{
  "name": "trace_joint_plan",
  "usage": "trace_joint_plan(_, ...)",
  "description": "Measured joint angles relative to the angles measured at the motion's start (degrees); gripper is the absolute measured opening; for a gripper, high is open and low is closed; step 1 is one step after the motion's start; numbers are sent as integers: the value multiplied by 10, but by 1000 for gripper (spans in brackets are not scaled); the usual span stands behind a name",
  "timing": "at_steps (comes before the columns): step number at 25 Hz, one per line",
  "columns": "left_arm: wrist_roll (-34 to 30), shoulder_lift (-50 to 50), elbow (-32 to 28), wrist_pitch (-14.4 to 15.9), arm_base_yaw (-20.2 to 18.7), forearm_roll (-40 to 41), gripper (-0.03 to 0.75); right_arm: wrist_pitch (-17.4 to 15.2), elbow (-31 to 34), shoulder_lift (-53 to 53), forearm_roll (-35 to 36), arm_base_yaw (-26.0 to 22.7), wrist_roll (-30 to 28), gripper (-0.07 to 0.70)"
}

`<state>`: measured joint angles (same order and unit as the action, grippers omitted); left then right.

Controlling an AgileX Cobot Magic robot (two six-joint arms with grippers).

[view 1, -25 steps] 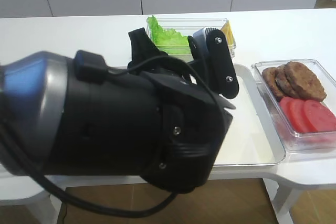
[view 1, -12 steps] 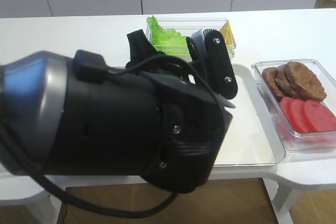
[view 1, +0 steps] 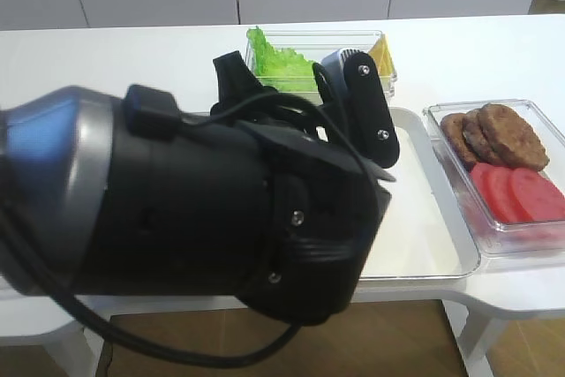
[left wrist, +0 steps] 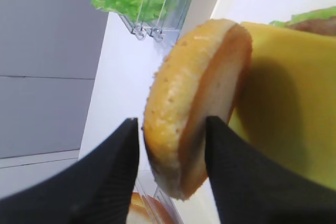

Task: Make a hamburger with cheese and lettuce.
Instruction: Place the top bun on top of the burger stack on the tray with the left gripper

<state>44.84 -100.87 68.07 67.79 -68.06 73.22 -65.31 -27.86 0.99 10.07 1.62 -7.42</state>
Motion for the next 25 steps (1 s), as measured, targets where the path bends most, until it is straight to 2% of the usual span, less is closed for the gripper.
trace_joint_plan(11, 0, 0, 0, 0, 0, -13, 335, 0, 0, 0, 0, 0, 0, 193)
trace_joint_plan(20, 0, 0, 0, -16, -6, -17, 340, 0, 0, 0, 0, 0, 0, 193)
trace_joint_plan(25, 0, 0, 0, -17, -6, -24, 379, 0, 0, 0, 0, 0, 0, 193)
